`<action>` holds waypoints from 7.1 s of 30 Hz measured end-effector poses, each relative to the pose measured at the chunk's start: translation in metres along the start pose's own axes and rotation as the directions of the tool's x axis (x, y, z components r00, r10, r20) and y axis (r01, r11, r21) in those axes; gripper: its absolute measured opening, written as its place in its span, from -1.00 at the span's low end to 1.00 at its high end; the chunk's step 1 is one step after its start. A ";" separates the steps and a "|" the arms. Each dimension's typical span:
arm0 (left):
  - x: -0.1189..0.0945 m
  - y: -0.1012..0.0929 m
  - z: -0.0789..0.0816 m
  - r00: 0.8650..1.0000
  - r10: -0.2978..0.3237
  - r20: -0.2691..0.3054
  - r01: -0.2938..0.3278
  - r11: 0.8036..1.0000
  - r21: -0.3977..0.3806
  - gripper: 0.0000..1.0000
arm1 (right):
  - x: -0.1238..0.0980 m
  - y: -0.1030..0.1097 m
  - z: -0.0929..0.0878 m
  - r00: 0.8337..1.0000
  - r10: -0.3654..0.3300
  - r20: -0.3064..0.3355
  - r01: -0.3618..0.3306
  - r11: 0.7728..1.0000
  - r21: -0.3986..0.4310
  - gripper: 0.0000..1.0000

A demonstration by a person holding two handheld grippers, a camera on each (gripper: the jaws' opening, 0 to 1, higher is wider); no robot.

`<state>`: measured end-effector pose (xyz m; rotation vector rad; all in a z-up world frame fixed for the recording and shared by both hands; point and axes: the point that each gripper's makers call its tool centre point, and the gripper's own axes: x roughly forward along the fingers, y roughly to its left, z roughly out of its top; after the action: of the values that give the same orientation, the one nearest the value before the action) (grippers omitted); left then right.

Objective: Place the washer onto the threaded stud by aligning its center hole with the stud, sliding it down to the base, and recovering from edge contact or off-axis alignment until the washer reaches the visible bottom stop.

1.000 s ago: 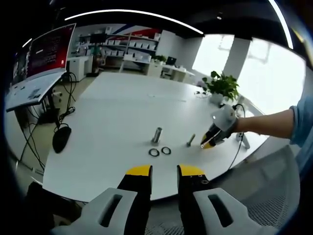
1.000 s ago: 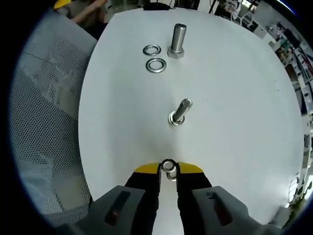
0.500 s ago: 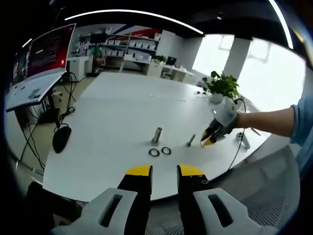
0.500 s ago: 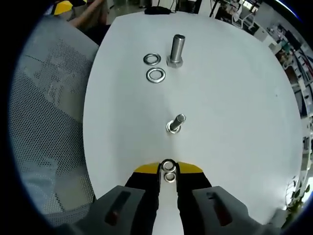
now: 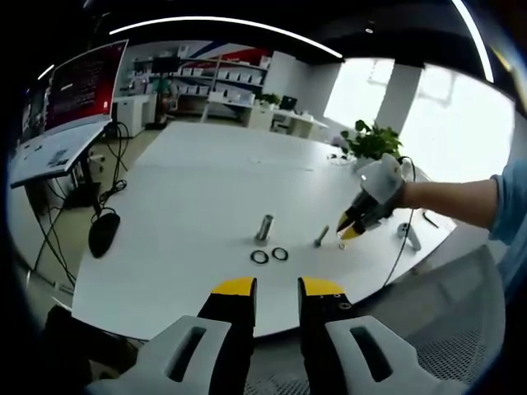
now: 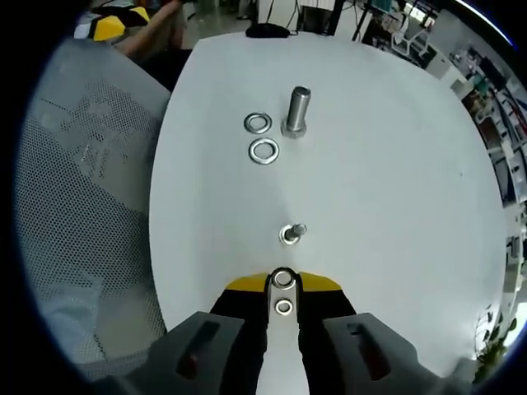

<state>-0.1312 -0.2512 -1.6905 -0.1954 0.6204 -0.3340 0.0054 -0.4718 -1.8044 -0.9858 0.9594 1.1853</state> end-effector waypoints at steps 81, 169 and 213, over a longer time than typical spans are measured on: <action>0.001 0.000 -0.001 1.000 -0.005 -0.004 0.005 1.000 0.001 -0.65 | 0.039 -0.010 0.022 0.993 0.022 -0.118 -0.032 0.996 -0.081 -0.75; 0.001 0.000 -0.001 1.000 -0.009 -0.005 0.009 1.000 0.001 -0.65 | 0.036 0.001 -0.059 0.994 0.032 -0.102 -0.010 0.978 0.209 -0.58; 0.001 -0.002 -0.002 1.000 -0.014 -0.010 0.014 1.000 0.006 -0.65 | 0.013 -0.003 -0.023 1.000 -0.029 0.011 0.025 0.973 0.231 -0.75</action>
<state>-0.1318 -0.2530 -1.6918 -0.1922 0.6275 -0.3507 0.0088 -0.4905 -1.8235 -0.8008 1.0436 1.0304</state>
